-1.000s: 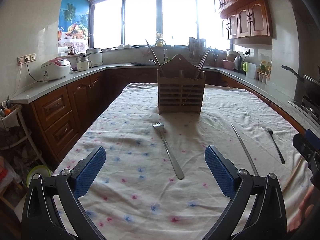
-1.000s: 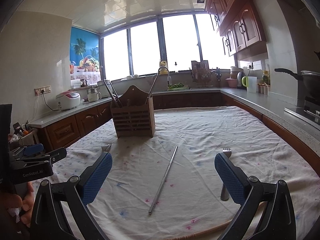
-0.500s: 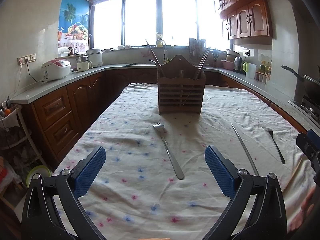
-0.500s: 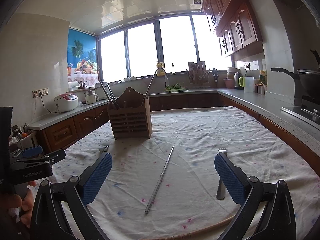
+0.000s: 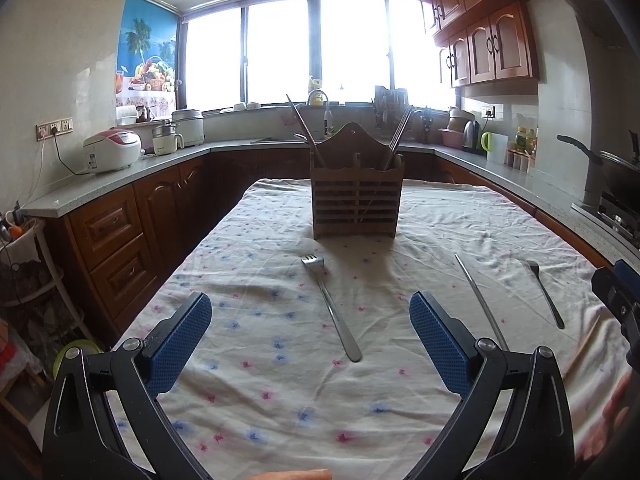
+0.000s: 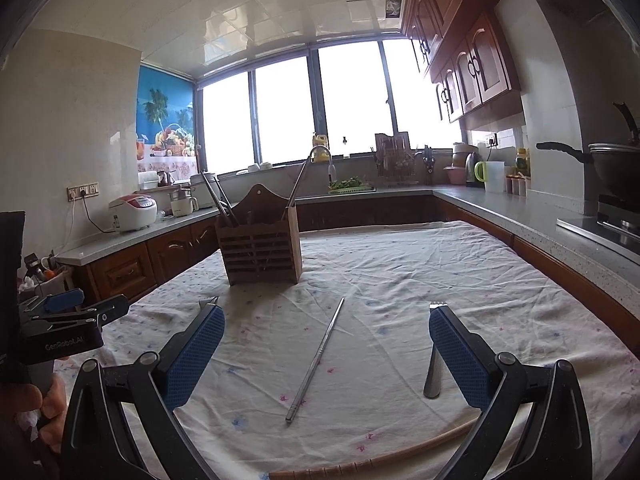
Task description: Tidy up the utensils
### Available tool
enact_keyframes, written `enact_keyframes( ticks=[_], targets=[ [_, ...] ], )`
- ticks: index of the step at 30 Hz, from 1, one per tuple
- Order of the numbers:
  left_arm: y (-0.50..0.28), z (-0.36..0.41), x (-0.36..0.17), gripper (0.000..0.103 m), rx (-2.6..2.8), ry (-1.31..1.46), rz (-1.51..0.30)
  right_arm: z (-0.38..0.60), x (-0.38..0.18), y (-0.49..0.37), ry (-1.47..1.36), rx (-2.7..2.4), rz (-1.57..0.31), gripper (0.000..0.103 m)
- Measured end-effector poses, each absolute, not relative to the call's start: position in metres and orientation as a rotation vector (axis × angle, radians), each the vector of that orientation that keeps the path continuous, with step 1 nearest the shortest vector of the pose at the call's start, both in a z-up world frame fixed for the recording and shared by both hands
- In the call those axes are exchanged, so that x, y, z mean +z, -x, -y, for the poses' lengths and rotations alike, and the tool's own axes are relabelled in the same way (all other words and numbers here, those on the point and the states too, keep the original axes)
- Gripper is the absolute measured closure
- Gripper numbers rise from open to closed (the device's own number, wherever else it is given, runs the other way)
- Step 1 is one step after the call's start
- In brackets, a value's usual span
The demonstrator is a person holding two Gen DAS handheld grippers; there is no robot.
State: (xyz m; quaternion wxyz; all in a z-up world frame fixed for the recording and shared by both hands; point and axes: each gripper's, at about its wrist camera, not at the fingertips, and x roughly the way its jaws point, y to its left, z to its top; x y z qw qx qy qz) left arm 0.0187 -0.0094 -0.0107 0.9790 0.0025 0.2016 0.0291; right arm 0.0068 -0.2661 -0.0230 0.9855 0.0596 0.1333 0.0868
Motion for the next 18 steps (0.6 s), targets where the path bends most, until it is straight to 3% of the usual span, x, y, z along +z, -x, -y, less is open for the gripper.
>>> enact_keyframes(
  ticks=[18],
  targets=[
    [-0.0176,0.0151,-0.0076,0.001,0.062,-0.029,-0.389,0.2662,-0.0238,-0.0056,-0.126,0.179,-0.264,0.0]
  ],
)
